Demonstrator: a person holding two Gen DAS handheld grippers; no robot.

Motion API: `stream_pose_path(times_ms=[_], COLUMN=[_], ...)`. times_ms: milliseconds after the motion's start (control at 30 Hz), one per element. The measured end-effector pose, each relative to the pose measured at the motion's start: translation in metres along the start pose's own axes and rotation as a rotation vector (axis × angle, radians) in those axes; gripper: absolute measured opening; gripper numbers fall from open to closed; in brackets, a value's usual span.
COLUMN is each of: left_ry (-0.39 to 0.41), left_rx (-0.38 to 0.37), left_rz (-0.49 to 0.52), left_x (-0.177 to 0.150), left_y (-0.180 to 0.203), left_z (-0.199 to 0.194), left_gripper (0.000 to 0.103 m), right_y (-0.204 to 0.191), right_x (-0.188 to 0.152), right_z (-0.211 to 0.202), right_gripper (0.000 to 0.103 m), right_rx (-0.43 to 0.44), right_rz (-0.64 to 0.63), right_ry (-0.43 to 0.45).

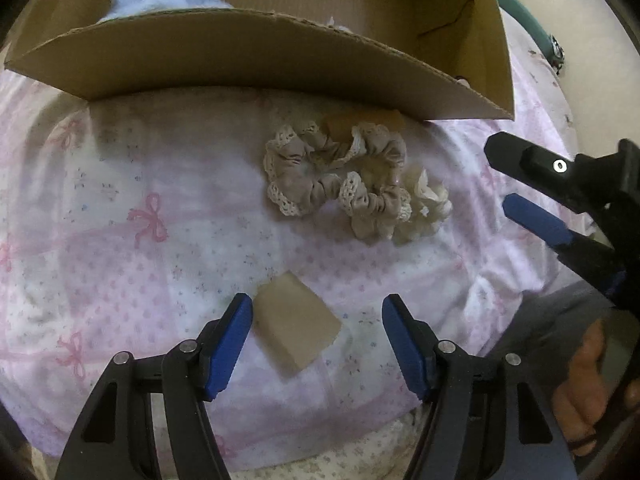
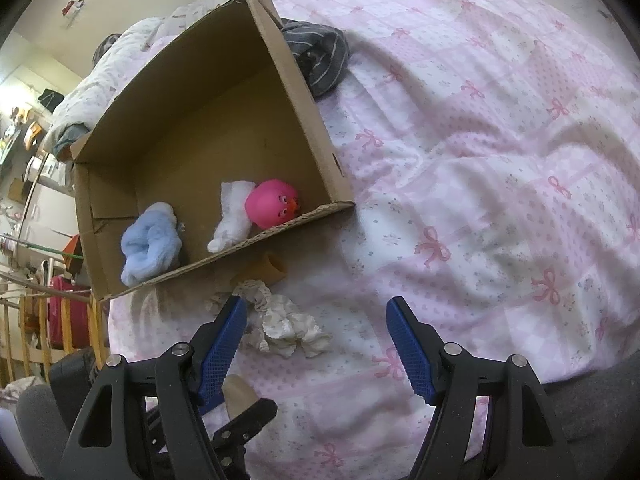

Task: Organize soft objects
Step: 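Grasp the small peach item with the left tool while the right tool grasps the cream ruffled scrunchie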

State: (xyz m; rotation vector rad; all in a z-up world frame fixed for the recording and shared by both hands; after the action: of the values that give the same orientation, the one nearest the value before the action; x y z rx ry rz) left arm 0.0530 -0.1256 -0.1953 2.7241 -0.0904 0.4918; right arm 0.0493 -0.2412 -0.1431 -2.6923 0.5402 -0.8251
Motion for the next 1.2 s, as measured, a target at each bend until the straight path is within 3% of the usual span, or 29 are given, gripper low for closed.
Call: stream_pose_path(times_ms=[100,167,233,433,567,700,900,1167,1200], left_ry=[-0.006,-0.016,-0.018,-0.042,-0.042,0.012,0.101,0.123,0.134], left_rx=[0.013,0.016,0.028,0.011,0.005,0.031,0.115,0.130,0.139], left_rz=[0.021,0.023,0.037,0.063,0.070,0.101,0.163,0.073,0.082], left_x=[-0.002,-0.001,-0.001,-0.002,0.005,0.025,0.054,0.049,0.048], left_y=[0.003,0.001,0.000,-0.003,-0.005,-0.015,-0.039,-0.066,-0.065], left_z=[0.001,0.002,0.002,-0.005,-0.027,-0.066,-0.112,-0.101,-0.101], left_gripper=[0.042,0.038,0.025,0.011,0.010,0.010,0.010,0.010,0.010], right_y=[0.002,0.002,0.003,0.005,0.007,0.010,0.012,0.011,0.010], right_x=[0.001,0.000,0.000,0.000,-0.001,-0.002,-0.008,-0.016,-0.017], right_z=[0.000,0.001,0.001,0.002,0.003,0.005,0.010,0.019,0.021], right_gripper=[0.076,0.076,0.076,0.076,0.076,0.076,0.076,0.076,0.071], right_rx=[-0.003,-0.003,-0.005,-0.011,-0.006,0.007,0.054,0.076,0.075], right_rz=[0.010,0.014,0.016,0.020,0.038,0.062,0.122,0.129,0.129], right_ry=[0.003,0.001,-0.002,-0.005,-0.011,-0.026,-0.077,-0.128,-0.136])
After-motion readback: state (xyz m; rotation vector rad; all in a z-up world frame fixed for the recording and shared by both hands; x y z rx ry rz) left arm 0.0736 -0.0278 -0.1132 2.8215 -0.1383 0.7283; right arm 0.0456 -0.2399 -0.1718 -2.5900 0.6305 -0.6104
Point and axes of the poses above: each gripper's, at about its wrist camera, not at the fingertips, and z roughly the way its jaws point, y to its right, x to its top, the point moved 6 cm from there along z, roughly the way its jaws point, and after that the axes turned 14 degrees about y, right-handed, at the moved point
